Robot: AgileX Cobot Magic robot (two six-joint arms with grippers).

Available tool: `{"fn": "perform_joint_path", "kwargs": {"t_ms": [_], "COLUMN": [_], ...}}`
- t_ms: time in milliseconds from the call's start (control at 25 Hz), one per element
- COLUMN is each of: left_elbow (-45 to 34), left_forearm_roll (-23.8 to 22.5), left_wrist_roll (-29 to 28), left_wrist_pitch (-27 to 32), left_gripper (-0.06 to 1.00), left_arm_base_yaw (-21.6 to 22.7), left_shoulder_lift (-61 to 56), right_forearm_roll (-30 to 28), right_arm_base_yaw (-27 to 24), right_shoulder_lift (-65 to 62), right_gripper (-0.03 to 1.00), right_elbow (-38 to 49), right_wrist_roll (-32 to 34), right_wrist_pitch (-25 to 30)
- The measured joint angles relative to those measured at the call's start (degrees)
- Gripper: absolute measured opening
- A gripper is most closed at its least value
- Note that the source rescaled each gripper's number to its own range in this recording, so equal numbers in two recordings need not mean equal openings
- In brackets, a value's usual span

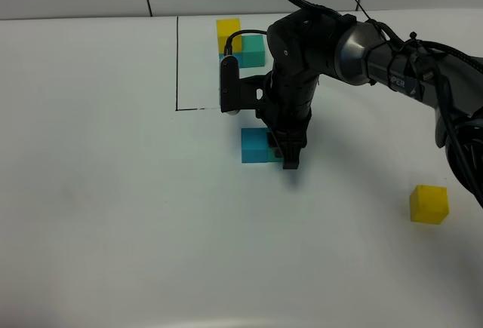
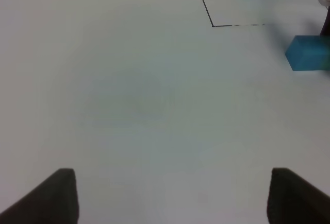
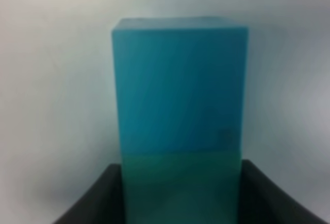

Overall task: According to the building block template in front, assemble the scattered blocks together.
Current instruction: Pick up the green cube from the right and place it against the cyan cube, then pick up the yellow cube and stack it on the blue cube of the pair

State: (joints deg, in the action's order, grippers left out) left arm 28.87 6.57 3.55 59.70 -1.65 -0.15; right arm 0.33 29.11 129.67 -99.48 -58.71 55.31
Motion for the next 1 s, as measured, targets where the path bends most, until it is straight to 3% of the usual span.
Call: {"fn": "perform_joint_path", "kwargs": {"t_ms": [560, 640, 880, 1000], "left_elbow": [0.0, 0.0, 0.0, 0.0], "left_forearm_roll": [0.0, 0.0, 0.0, 0.0], "left_wrist_roll": [0.0, 0.0, 0.0, -0.1], "left_wrist_pitch": [0.0, 0.0, 0.0, 0.0], "left_gripper": [0.59, 0.59, 0.59, 0.59], "left_arm_base_yaw": [0.0, 0.0, 0.0, 0.0], "left_shoulder_lift": [0.0, 0.0, 0.0, 0.0], "right_forearm_roll": [-0.3, 0.2, -1.6, -2.9], "right_arm_base_yaw": [0.1, 0.2, 0.4, 0.1], "right_shoulder_lift": [0.1, 0.1, -2.6, -5.4], "right_gripper": [0.04, 0.12, 0.60, 0.77], "right_elbow": [0.0, 0.1, 0.1, 0.3], "right_wrist_roll": [0.8, 1.6, 6.7, 11.0], "right_wrist_pitch": [-0.1, -1.0, 0.9, 1.9]}}
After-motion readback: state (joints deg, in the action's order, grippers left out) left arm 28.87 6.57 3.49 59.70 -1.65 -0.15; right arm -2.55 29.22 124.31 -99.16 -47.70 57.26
